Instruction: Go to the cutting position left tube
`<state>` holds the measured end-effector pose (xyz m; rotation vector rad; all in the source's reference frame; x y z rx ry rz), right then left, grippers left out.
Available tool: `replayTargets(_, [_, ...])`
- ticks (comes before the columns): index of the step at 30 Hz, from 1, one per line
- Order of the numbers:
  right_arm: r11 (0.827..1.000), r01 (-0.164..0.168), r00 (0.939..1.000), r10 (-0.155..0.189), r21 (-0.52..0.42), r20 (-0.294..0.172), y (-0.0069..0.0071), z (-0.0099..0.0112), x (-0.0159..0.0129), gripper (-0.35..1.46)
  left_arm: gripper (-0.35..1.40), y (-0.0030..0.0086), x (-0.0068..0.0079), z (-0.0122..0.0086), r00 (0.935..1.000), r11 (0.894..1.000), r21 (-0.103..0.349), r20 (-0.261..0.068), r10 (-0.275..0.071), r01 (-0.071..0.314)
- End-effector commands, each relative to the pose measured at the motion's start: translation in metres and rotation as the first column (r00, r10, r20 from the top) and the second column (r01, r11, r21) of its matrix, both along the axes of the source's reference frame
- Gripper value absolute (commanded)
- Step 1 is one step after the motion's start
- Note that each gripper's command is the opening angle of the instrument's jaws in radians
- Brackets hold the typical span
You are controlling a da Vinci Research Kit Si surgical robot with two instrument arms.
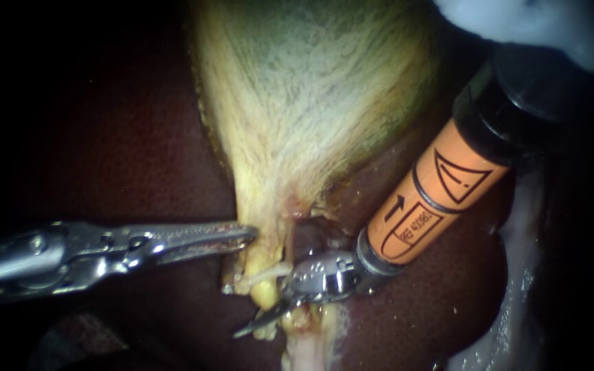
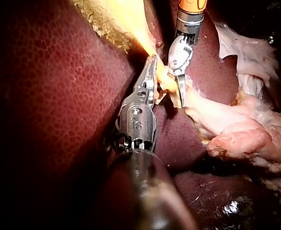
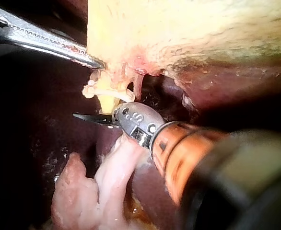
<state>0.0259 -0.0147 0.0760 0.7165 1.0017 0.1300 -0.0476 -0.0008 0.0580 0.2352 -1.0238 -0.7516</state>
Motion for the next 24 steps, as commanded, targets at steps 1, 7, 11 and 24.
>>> replayTargets(1, [1.0, 0.003, 1.0, -0.003, -0.001, -0.001, 0.0, 0.0, 0.0, 1.28, -0.33, 0.0, 0.0, 0.0, 1.0, 1.0, 0.0, 0.0, 0.0, 0.0])
replayTargets(7, [1.0, 0.005, 1.0, -0.005, -0.001, -0.002, -0.0001, 0.0, 0.0, 1.28, -0.33, 0.0, 0.0, 0.0, 1.0, 1.0, 0.0, 0.0, 0.0, 0.0])
replayTargets(11, [1.0, 0.005, 1.0, -0.005, -0.001, -0.003, -0.0001, -0.0001, -0.0001, 1.28, -0.33, 0.0, 0.0, 0.0, 1.0, 1.0, 0.0, 0.0, 0.0, 0.0])
replayTargets(24, [1.0, 0.004, 1.0, -0.004, 0.003, 0.0, -0.0001, -0.0001, -0.0003, 1.26, -0.33, 0.0001, 0.0, 0.0002, 1.0, 1.0, 0.0, 0.0, 0.001, -0.001])
